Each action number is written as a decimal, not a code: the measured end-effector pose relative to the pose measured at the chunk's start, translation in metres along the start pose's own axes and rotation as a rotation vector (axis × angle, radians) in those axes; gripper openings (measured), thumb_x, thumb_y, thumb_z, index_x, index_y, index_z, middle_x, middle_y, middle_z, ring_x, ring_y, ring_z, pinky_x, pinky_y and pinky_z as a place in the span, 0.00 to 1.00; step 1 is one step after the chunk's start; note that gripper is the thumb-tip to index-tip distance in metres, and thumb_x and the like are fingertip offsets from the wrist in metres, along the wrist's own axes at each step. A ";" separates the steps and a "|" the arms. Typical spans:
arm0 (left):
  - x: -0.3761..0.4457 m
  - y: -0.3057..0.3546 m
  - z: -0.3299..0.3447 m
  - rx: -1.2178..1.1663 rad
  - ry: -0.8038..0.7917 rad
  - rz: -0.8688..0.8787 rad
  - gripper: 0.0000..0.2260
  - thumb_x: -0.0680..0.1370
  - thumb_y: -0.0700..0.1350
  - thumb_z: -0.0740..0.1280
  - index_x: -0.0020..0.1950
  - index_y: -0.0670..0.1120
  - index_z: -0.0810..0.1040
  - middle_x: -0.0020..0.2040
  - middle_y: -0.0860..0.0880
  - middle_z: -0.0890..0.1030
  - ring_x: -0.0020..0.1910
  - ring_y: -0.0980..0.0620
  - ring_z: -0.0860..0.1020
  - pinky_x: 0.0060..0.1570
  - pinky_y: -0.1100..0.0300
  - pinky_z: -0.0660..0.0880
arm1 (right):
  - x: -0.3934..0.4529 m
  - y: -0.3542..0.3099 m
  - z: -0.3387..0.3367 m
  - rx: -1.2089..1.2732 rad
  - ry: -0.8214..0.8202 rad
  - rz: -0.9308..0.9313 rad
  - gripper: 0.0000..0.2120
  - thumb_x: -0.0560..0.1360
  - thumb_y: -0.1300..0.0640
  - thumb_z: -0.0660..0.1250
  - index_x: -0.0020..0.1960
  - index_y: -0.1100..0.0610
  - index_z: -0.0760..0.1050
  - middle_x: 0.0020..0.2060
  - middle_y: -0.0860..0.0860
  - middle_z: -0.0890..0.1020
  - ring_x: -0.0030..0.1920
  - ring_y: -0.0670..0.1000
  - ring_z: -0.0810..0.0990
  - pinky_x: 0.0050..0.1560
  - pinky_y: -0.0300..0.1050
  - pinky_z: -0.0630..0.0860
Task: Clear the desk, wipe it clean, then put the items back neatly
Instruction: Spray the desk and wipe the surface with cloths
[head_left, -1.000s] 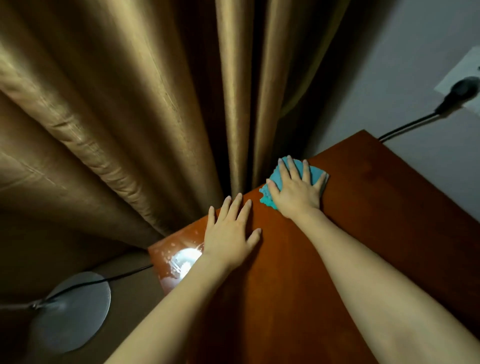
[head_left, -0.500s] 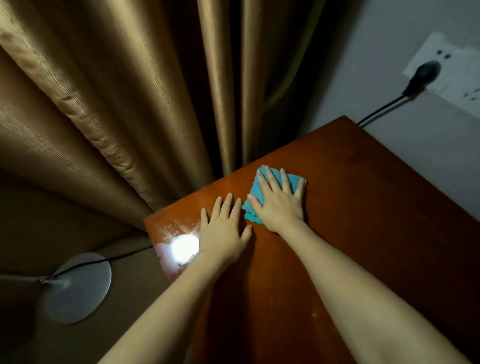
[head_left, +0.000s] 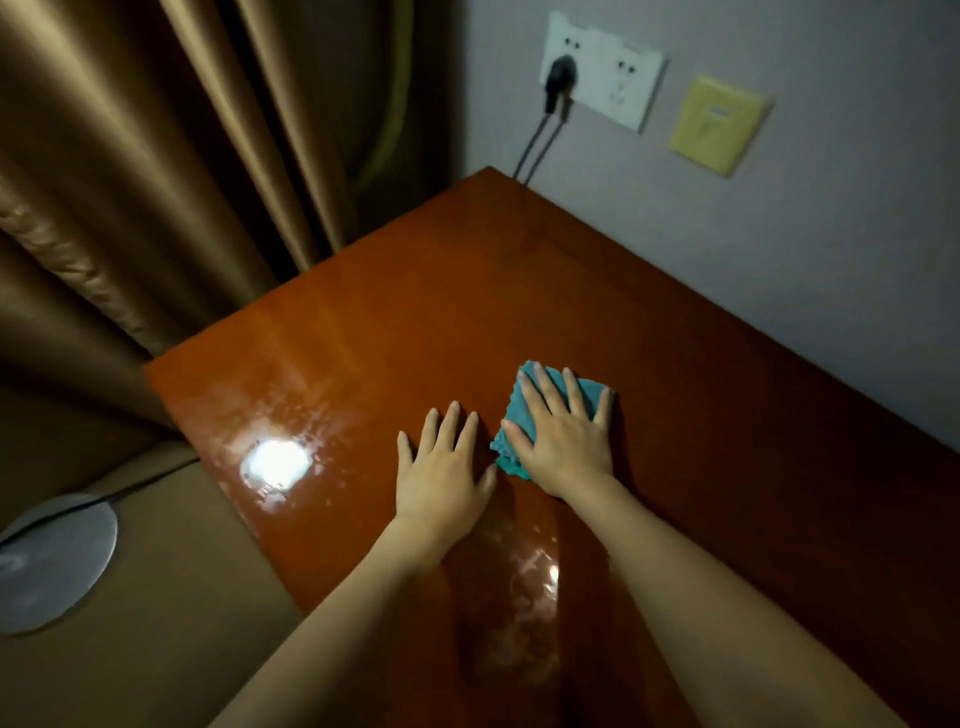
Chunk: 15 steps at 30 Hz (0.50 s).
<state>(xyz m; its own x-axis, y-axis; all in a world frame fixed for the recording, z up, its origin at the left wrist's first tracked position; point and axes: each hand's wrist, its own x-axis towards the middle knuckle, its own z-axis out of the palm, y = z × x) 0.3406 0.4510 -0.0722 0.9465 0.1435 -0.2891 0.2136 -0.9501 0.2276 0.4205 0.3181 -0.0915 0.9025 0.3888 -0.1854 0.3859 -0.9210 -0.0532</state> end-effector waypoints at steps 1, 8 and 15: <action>-0.011 0.016 0.007 0.008 -0.009 0.015 0.29 0.81 0.60 0.51 0.78 0.52 0.46 0.79 0.50 0.45 0.77 0.48 0.41 0.74 0.43 0.43 | -0.017 0.014 0.003 0.011 0.000 0.024 0.30 0.79 0.36 0.40 0.77 0.46 0.38 0.77 0.45 0.41 0.77 0.54 0.40 0.71 0.68 0.38; -0.088 0.126 0.059 0.052 -0.062 0.130 0.29 0.81 0.60 0.50 0.78 0.52 0.45 0.79 0.50 0.43 0.77 0.48 0.41 0.74 0.43 0.42 | -0.155 0.116 0.025 0.038 0.022 0.148 0.37 0.71 0.34 0.28 0.77 0.46 0.38 0.77 0.44 0.42 0.77 0.54 0.40 0.70 0.67 0.38; -0.161 0.234 0.106 0.079 -0.110 0.263 0.29 0.81 0.60 0.48 0.78 0.52 0.44 0.78 0.49 0.41 0.77 0.47 0.39 0.73 0.43 0.40 | -0.274 0.212 0.049 0.064 0.049 0.292 0.38 0.70 0.34 0.29 0.77 0.46 0.40 0.77 0.44 0.43 0.77 0.53 0.39 0.70 0.65 0.35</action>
<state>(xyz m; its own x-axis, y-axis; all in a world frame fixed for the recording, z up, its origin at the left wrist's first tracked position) 0.2124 0.1762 -0.0714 0.9342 -0.1372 -0.3293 -0.0590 -0.9698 0.2365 0.2454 0.0148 -0.1002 0.9822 0.1069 -0.1545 0.0976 -0.9930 -0.0664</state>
